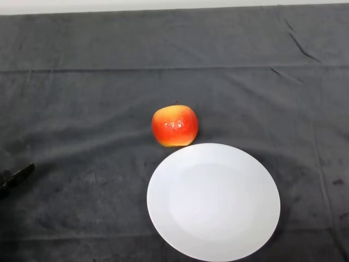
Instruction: Move the apple to the plate
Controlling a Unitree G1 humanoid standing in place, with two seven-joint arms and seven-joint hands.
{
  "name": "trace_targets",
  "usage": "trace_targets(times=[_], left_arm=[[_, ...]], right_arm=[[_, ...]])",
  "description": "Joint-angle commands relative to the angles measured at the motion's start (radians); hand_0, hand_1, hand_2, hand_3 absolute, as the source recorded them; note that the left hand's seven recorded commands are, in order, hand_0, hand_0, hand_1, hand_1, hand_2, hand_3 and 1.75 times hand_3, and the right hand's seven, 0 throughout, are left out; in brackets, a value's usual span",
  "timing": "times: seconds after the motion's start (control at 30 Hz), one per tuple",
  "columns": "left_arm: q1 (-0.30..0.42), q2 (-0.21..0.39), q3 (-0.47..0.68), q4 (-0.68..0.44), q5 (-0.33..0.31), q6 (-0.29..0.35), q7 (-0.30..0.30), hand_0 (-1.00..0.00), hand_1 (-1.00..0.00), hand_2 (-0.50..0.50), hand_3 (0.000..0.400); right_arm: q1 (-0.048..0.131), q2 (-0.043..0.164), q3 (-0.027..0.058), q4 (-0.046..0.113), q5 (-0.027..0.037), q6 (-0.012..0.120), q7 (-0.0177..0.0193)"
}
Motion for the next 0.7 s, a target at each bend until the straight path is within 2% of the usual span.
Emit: trace_targets(times=[0.03, 0.7], left_arm=[[-0.024, 0.000, 0.000, -0.028, 0.005, 0.021, 0.007, 0.00, 0.00, 0.00, 0.000], [-0.017, -0.004, -0.017, -0.091, 0.000, 0.055, 0.023, 0.00, 0.00, 0.00, 0.000]], right_arm=[[0.007, -0.010, -0.0176, -0.007, 0.0168, -0.006, 0.0009], [0.007, -0.009, -0.0174, -0.007, 0.0168, -0.006, 0.0006]])
